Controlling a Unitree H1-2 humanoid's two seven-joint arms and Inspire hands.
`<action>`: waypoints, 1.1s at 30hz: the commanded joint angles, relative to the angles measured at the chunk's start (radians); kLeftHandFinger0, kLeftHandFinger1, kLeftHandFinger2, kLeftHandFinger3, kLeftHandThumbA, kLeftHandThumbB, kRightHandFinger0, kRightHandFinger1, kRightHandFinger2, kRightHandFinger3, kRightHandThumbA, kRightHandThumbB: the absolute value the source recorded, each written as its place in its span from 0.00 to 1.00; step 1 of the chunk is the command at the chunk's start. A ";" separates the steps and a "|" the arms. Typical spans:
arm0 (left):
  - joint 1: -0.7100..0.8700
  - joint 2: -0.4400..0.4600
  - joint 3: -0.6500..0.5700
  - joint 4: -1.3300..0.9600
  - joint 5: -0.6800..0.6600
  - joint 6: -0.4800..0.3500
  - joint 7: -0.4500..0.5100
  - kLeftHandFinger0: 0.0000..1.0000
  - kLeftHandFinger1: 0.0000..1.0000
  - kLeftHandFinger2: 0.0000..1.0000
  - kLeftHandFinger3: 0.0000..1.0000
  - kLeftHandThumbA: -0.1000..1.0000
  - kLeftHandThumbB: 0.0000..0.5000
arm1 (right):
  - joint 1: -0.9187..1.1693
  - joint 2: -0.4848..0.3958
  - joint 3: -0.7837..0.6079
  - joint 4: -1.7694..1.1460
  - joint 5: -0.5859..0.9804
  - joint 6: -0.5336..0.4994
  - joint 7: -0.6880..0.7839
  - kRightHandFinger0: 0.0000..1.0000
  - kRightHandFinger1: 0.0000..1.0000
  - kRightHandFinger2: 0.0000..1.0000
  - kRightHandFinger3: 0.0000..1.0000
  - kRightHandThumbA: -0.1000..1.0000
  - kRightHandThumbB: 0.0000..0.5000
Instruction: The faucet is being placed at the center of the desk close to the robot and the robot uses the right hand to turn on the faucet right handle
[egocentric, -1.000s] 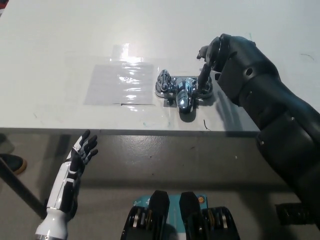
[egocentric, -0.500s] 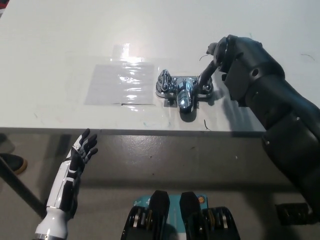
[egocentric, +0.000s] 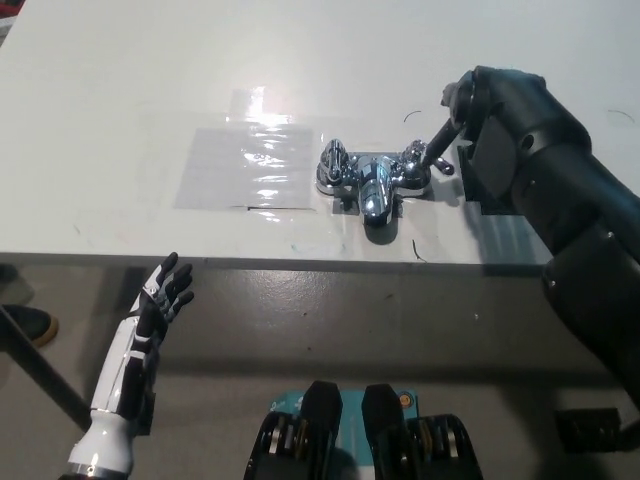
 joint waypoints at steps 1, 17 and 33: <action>-0.016 0.014 0.006 -0.036 -0.003 -0.024 -0.004 1.00 1.00 1.00 1.00 1.00 0.53 | -0.048 -0.056 0.030 0.009 -0.050 -0.010 0.081 1.00 1.00 1.00 1.00 1.00 0.61; -0.020 0.014 0.007 -0.048 0.002 -0.010 -0.001 1.00 1.00 1.00 1.00 1.00 0.49 | -0.040 -0.053 0.017 -0.008 -0.042 -0.008 -0.090 1.00 1.00 1.00 1.00 0.94 0.67; -0.022 0.011 0.006 -0.042 -0.014 -0.019 -0.006 1.00 1.00 1.00 1.00 1.00 0.53 | -0.012 -0.058 -0.054 -0.022 -0.014 -0.020 -0.452 1.00 1.00 1.00 1.00 0.78 0.69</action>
